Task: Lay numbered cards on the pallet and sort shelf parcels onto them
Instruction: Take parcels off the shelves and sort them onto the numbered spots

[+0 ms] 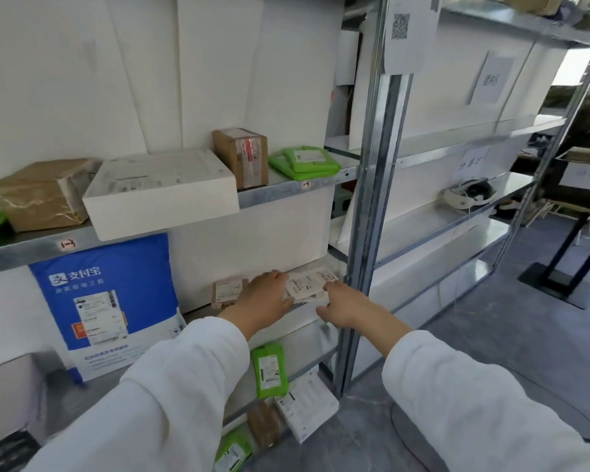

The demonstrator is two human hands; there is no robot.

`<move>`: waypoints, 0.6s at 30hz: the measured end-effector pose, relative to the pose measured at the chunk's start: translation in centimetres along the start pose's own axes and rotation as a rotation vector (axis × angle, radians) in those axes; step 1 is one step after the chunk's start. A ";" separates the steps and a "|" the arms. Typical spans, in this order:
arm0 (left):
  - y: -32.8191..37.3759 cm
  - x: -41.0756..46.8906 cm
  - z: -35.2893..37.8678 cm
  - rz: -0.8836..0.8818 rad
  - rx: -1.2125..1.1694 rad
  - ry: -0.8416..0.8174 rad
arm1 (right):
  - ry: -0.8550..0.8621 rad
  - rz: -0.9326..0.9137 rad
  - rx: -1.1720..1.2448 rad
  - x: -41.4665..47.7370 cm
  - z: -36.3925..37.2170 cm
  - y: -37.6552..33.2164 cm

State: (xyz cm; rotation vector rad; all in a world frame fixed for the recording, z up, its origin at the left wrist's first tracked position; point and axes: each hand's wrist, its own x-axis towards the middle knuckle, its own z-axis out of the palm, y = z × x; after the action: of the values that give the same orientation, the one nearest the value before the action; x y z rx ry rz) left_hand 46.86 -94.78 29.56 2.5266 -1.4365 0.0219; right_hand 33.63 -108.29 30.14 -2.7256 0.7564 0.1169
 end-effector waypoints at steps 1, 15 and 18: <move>-0.3 1.1 0.7 0.011 -0.001 -0.010 | -0.019 0.014 -0.017 1.2 0.1 0.3; -7.6 17.3 7.3 0.048 -0.046 -0.117 | -0.133 0.140 0.043 16.7 2.6 3.7; -7.7 18.9 9.4 0.047 -0.044 -0.165 | -0.203 0.162 0.169 18.2 4.6 4.6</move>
State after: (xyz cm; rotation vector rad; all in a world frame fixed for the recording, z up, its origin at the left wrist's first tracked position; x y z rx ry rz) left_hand 62.20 -108.96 21.32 2.5094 -1.5391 -0.2130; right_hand 46.83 -119.49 21.63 -2.4464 0.8832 0.3443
